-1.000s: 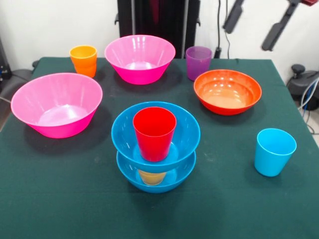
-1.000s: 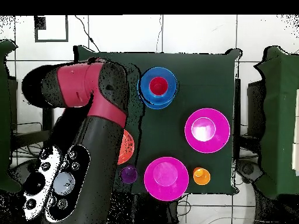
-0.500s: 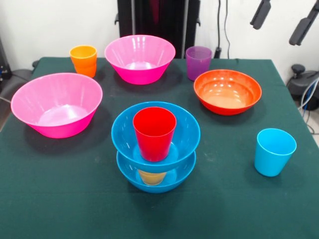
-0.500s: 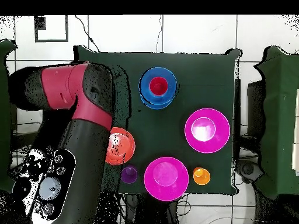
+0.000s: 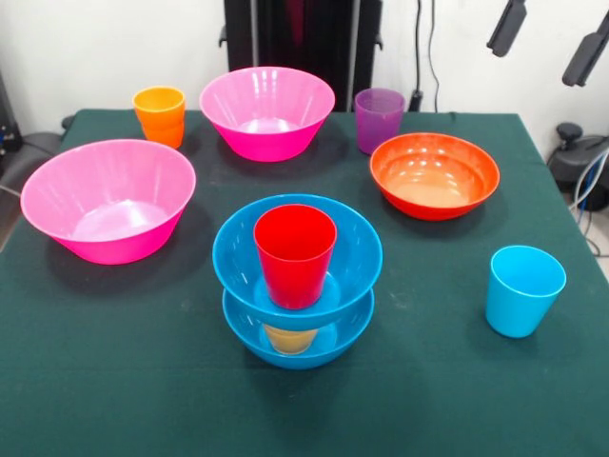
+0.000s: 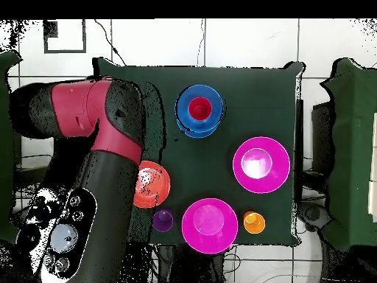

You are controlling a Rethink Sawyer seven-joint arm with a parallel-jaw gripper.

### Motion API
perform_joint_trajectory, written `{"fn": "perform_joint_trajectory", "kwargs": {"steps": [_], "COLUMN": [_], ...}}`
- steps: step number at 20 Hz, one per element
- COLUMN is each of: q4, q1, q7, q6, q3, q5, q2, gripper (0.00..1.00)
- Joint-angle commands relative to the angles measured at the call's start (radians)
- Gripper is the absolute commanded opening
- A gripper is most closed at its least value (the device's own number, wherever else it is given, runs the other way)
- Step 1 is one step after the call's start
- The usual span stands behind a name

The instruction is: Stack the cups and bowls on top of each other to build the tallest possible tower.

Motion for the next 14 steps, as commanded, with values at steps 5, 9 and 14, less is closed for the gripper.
{"fn": "perform_joint_trajectory", "kwargs": {"steps": [5, 9, 14], "q4": [0.045, 0.123, 0.207], "q1": [0.003, 0.021, 0.022], "q7": [0.188, 0.201, 0.179], "q6": [0.032, 0.01, -0.045], "q3": [0.053, 0.034, 0.03], "q5": [0.011, 0.001, -0.013], "q2": [0.03, -0.008, -0.048], "gripper": [1.0, 1.0, 1.0]}}
